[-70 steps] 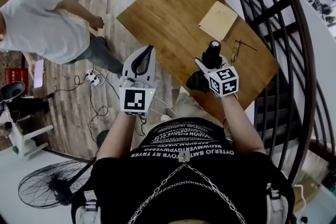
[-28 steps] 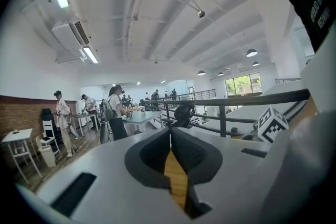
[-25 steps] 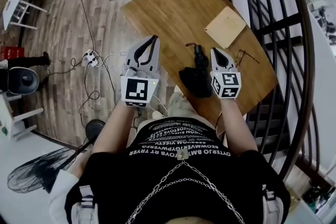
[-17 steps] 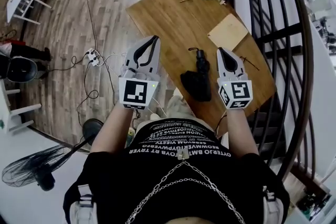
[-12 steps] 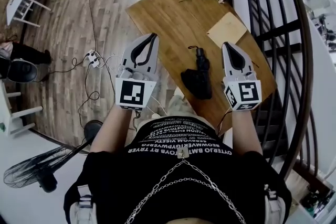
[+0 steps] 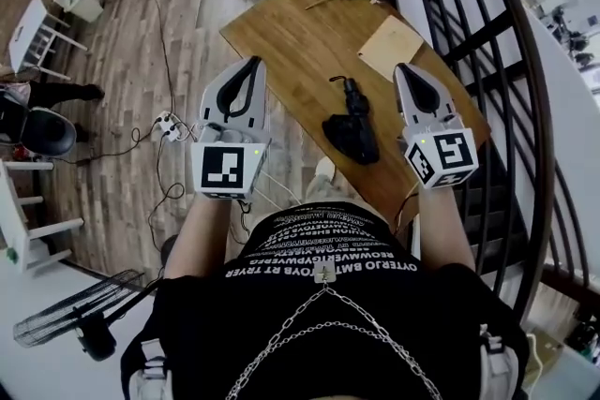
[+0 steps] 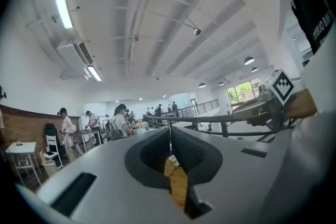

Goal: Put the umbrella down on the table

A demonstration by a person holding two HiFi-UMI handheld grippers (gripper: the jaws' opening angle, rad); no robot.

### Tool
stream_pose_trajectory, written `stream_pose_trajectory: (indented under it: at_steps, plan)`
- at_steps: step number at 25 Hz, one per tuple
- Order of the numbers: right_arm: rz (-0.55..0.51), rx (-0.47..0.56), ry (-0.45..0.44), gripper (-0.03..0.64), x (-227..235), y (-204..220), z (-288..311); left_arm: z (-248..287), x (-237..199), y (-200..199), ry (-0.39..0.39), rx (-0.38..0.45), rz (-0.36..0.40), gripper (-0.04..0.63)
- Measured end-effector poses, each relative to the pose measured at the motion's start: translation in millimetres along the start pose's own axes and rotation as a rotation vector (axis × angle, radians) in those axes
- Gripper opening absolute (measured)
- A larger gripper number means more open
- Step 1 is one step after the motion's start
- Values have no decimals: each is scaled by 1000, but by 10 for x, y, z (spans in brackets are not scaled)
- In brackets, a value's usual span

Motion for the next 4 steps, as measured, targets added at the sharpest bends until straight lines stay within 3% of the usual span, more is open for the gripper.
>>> stream_pose_trajectory:
  at_steps: [4]
  plan:
    - [-1, 15, -1, 15, -146, -130, -172, -205, 70, -195, 14, 27, 12, 31]
Point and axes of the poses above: the fingertips, and each gripper's own axes: z forward along the fingers, x to its right, y out of its underside, the point moved 10 cm from there along -z, backward along the fingers, and after that the axes turned 13 degrees about x, right-handed, at the moved point
